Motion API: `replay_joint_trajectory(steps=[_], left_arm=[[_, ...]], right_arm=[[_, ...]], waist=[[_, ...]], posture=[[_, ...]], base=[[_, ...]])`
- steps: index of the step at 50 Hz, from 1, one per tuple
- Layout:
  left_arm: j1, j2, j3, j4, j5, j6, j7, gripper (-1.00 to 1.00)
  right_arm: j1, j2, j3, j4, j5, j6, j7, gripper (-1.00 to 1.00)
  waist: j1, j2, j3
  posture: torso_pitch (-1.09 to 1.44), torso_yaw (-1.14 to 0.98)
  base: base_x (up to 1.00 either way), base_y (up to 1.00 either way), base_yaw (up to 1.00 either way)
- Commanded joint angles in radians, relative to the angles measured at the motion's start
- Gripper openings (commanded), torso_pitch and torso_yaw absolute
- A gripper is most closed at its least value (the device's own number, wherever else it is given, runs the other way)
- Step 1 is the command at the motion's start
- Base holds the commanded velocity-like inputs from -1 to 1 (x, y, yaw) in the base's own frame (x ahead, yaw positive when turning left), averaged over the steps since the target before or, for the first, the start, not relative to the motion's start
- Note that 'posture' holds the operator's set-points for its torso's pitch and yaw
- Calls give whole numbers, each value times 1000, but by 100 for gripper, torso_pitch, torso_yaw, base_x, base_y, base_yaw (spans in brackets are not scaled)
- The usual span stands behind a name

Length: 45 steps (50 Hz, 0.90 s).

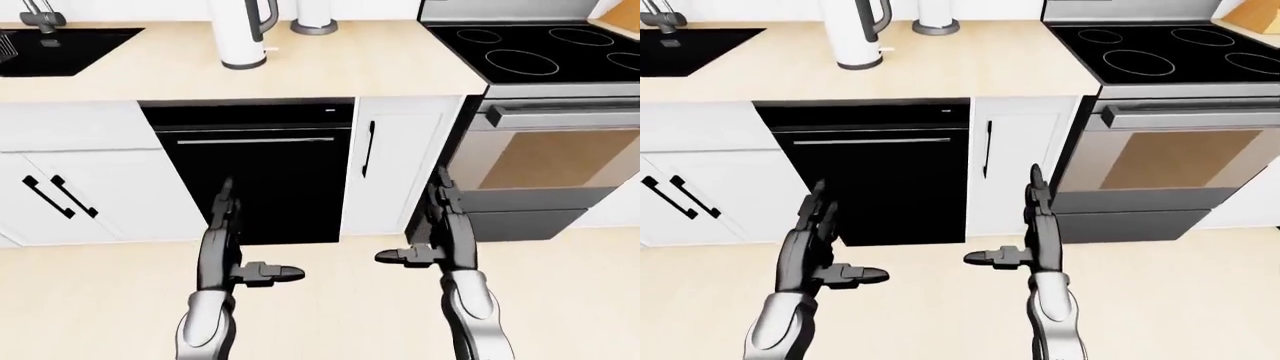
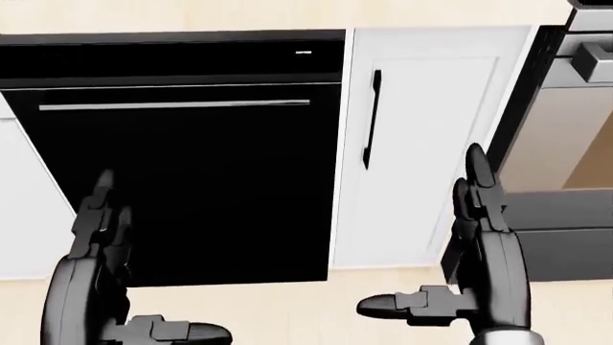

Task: Press down the lever to turn on the electric kettle.

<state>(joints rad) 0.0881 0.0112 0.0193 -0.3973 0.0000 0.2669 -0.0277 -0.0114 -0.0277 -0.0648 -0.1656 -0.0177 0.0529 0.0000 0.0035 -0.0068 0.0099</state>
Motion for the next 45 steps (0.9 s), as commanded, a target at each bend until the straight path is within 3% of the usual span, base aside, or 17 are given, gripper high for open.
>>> replay_joint_trajectory(steps=[1, 17, 21, 27, 29, 45], left_arm=[[-18, 2, 2, -82, 6, 5, -3, 100], [-72, 8, 34, -354, 21, 202, -4, 100], [-78, 9, 37, -330, 23, 174, -6, 100], [-126, 20, 49, -371, 21, 242, -6, 100], [-108, 16, 48, -338, 20, 191, -10, 100], [-99, 16, 50, -362, 18, 202, -12, 100]], right_arm=[[-18, -2, 1, -53, -3, -29, -5, 100], [-66, -3, 14, -201, -61, 28, -36, 100], [-68, -3, 12, -222, -67, 37, -38, 100], [-70, -1, 14, -224, -82, 37, -46, 100], [-70, -2, 14, -225, -89, 42, -48, 100], [-67, -2, 16, -245, -108, 52, -46, 100]], waist=[[0, 0, -16], [1, 1, -9], [2, 1, -8], [2, 1, -9], [2, 0, -8], [1, 2, -12]], posture=[[0, 0], [0, 0], [0, 0], [0, 0], [0, 0], [0, 0]], base=[[0, 0, 0], [0, 0, 0], [0, 0, 0], [0, 0, 0], [0, 0, 0], [0, 2, 0]])
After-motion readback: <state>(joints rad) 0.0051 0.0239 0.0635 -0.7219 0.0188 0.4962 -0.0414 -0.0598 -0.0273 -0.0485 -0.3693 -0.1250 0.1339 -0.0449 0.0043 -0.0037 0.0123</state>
